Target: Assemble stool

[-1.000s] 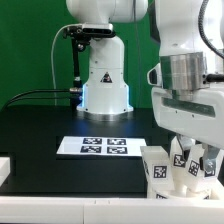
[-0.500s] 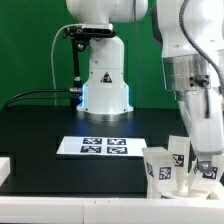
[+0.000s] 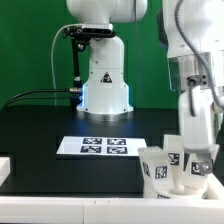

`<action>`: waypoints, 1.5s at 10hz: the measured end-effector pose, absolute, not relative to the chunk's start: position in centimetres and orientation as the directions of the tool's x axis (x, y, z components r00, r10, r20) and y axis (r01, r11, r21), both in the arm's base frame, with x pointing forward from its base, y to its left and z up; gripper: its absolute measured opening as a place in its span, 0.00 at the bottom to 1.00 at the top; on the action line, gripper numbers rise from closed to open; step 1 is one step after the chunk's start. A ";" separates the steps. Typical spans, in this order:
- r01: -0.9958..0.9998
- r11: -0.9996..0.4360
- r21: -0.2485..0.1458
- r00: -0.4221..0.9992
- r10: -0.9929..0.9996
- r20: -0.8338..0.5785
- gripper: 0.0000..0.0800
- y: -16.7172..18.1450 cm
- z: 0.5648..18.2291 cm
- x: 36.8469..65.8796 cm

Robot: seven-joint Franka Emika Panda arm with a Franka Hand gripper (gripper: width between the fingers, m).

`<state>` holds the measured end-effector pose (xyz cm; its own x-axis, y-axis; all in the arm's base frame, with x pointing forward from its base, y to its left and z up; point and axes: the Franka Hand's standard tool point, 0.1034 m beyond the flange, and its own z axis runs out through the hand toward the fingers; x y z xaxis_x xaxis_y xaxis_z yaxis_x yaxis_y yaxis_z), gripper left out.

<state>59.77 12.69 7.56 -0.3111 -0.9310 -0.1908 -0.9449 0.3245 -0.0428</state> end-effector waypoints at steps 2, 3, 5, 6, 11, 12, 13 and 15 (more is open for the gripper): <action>-0.990 0.130 -0.053 -0.116 -0.971 -0.209 0.79 12.8 10.1 60.0; -0.993 -0.090 -0.075 0.104 -0.973 -0.206 0.81 12.8 11.4 59.9; -0.971 -0.217 -0.099 0.233 -0.953 -0.193 0.81 12.8 11.5 59.9; -0.948 -0.296 -0.114 0.313 -0.932 -0.183 0.81 12.7 11.5 59.9; -0.559 -0.824 -0.097 0.829 -0.556 -0.060 0.81 12.5 11.8 59.9; -0.498 -0.861 -0.107 0.867 -0.498 -0.028 0.81 12.6 11.6 60.0; -0.477 -0.871 -0.119 0.876 -0.481 0.012 0.81 12.3 11.5 59.8; -0.371 -0.922 -0.113 0.927 -0.375 0.022 0.81 12.0 11.5 59.8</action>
Offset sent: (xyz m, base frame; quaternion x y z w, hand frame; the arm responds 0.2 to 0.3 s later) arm -0.0053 0.0139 0.0270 -0.0609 -0.0070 -0.3431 0.9373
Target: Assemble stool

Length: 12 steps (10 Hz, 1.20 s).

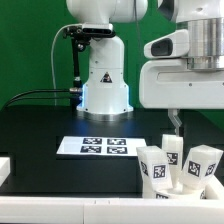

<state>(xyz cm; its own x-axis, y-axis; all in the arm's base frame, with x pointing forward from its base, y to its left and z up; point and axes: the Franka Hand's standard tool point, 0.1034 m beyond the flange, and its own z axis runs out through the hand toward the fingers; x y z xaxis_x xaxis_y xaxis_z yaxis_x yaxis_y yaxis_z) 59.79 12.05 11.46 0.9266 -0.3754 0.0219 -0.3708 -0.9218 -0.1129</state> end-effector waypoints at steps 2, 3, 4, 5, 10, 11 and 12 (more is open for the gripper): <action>-0.101 -0.995 -0.021 0.993 -0.102 0.057 0.81 12.7 10.6 59.5; 0.084 -0.996 0.021 0.995 0.085 0.052 0.81 13.1 10.1 59.6; 0.204 -0.978 0.039 0.978 0.206 0.031 0.81 13.2 9.9 59.8; 0.282 -0.959 0.042 0.959 0.283 0.024 0.81 13.4 9.7 59.7; 0.469 -0.882 0.042 0.883 0.468 -0.020 0.81 12.3 8.8 59.3; 0.436 -0.899 0.031 0.899 0.435 -0.039 0.81 12.0 8.3 59.1; 0.426 -0.904 0.027 0.904 0.424 -0.048 0.81 11.5 7.9 59.1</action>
Offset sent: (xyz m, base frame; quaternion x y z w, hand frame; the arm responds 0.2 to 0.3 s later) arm 0.0113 0.0157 -0.0088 -0.0522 -0.0601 -0.3569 0.9308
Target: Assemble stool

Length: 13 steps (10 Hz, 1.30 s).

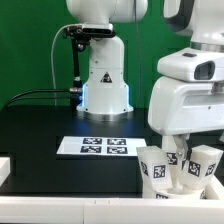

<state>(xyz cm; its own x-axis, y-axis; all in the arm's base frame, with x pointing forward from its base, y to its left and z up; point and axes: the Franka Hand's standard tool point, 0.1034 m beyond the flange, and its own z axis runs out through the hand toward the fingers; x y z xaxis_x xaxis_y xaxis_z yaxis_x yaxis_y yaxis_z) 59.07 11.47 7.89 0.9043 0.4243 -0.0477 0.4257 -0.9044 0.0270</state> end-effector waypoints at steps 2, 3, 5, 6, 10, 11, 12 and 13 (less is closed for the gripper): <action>0.405 -0.914 0.031 0.914 0.404 -0.050 0.81 11.3 7.7 59.0; 0.392 -0.919 0.032 0.919 0.390 -0.049 0.81 11.3 7.8 59.1; 0.298 -0.954 0.036 0.954 0.296 -0.045 0.52 11.3 7.8 59.1; 0.230 -0.972 0.038 0.973 0.228 -0.042 0.43 11.3 7.8 59.1; -0.229 -0.972 0.049 0.973 -0.230 -0.019 0.43 11.8 7.7 59.0; -0.420 -0.907 0.030 0.907 -0.421 -0.016 0.43 12.3 7.7 58.9; -0.604 -0.797 -0.016 0.797 -0.604 -0.024 0.43 12.3 7.6 59.2; -0.693 -0.720 -0.042 0.721 -0.692 -0.040 0.43 12.0 7.6 59.3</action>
Offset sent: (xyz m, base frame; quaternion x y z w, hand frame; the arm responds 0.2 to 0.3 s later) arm 0.0000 0.0000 0.0000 0.0000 0.0000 0.0000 1.0000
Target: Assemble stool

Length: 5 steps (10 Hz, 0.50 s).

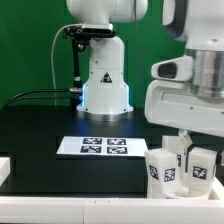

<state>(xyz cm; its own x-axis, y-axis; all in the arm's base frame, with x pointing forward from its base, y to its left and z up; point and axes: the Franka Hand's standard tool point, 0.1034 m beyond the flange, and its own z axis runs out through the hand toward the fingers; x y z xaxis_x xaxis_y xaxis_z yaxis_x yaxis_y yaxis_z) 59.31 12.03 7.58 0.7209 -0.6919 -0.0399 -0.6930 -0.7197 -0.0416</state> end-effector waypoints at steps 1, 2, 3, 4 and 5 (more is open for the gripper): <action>-0.722 -0.691 -0.037 0.692 -0.721 -0.042 0.43 12.3 7.6 59.2; -0.746 -0.665 -0.036 0.666 -0.744 -0.044 0.43 12.4 7.6 59.2; -0.787 -0.616 -0.035 0.617 -0.786 -0.049 0.43 12.4 7.5 59.2; -0.847 -0.531 -0.037 0.532 -0.844 -0.063 0.43 12.4 7.6 59.2; -0.936 -0.348 -0.049 0.351 -0.931 -0.096 0.43 12.3 7.7 59.5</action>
Offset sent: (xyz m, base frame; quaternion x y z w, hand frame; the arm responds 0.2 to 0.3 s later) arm 0.0000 0.0000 0.0000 0.0000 0.0000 0.1296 0.9916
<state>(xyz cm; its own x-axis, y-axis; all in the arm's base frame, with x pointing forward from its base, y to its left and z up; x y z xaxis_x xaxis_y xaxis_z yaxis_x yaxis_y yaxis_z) 59.47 12.34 7.74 0.3509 -0.9315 -0.0963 -0.9363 -0.3476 -0.0491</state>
